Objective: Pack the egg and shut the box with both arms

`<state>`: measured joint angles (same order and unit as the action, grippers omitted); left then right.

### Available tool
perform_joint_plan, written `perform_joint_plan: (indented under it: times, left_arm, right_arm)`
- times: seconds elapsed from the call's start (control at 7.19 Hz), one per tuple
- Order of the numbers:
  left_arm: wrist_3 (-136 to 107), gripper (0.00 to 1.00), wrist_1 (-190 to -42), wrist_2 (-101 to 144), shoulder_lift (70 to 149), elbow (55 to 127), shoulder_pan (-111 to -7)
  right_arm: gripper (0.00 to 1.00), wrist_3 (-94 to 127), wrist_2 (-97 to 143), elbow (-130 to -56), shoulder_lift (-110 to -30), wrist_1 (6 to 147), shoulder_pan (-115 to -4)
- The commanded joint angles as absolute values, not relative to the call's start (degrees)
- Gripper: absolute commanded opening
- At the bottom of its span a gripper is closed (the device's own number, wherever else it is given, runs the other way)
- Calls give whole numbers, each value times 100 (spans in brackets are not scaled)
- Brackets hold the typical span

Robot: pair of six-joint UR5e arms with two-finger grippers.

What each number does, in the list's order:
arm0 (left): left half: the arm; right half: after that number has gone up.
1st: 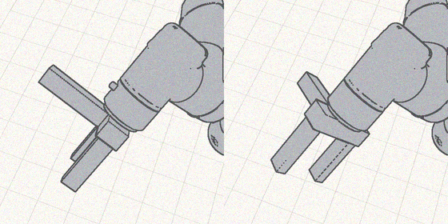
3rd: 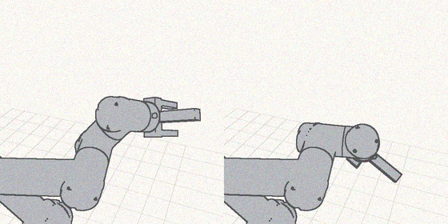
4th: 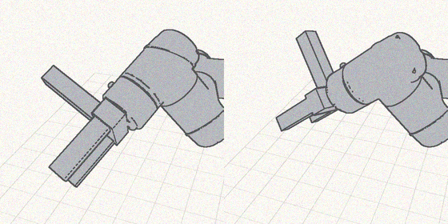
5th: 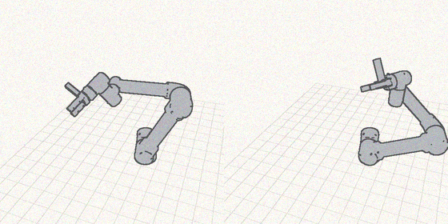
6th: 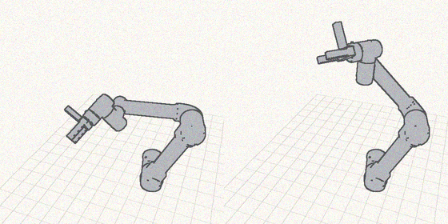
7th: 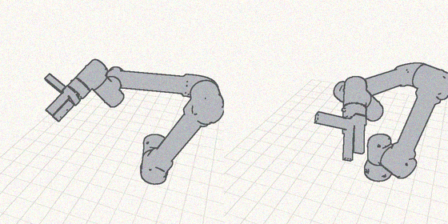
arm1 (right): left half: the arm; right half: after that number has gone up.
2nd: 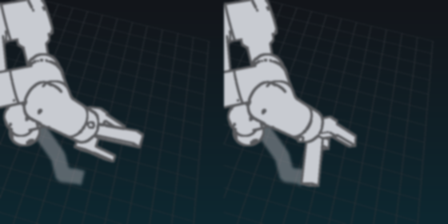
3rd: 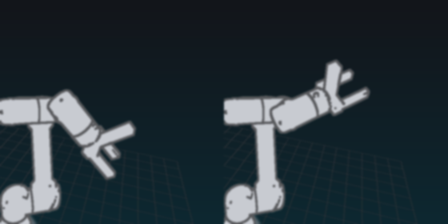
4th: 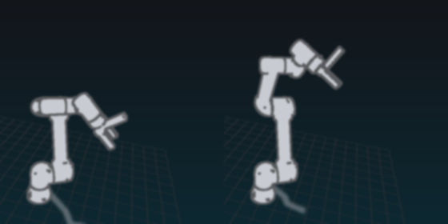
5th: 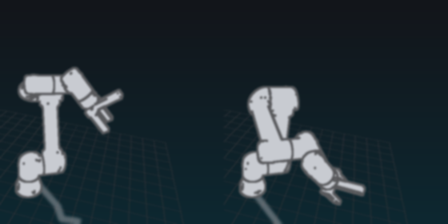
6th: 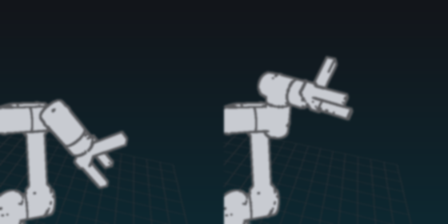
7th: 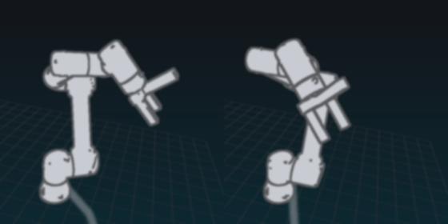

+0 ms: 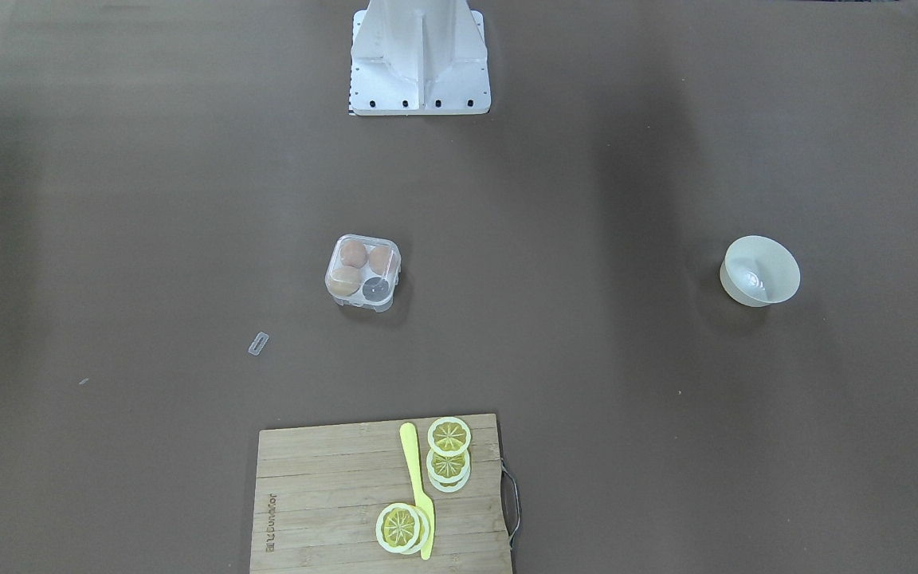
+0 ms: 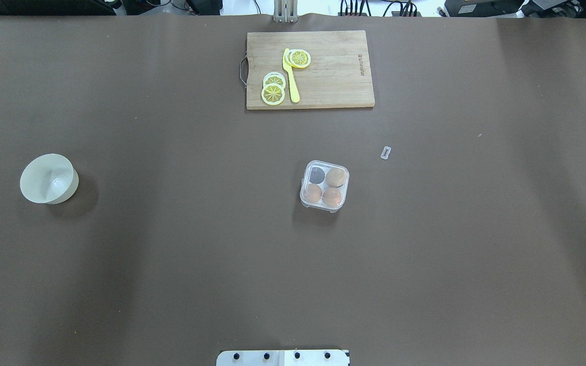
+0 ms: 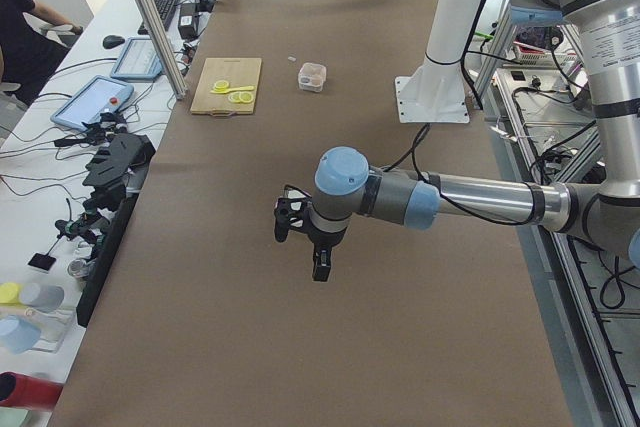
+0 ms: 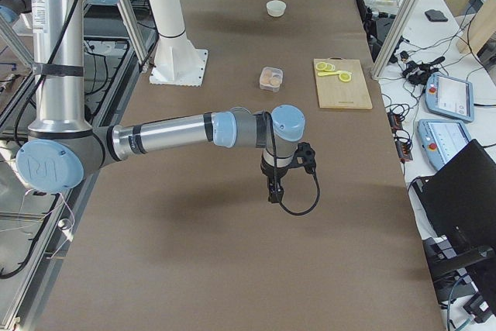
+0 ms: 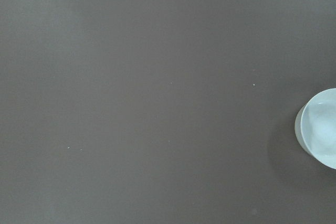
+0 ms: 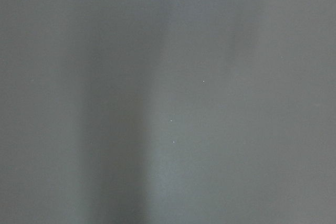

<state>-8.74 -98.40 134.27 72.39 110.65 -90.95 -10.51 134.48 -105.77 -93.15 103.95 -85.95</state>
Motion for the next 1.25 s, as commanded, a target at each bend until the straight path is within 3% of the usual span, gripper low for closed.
perform_joint_plan:
  times: [0.0,0.14,1.11]
  left_arm:
    - [-510,97,-9888,13789,7364,10478,-9457]
    - [-510,97,-9905,13816,7652,10181,-9466]
    - [-527,98,-10441,13431,7910,10098,-9448]
  right_arm:
    - [100,-1055,13702,-10600,-9404,10477,-8648]
    - [100,-1046,13746,-10513,-9404,10459,-8779]
    - [100,-870,13746,-10388,-9299,10441,-8938]
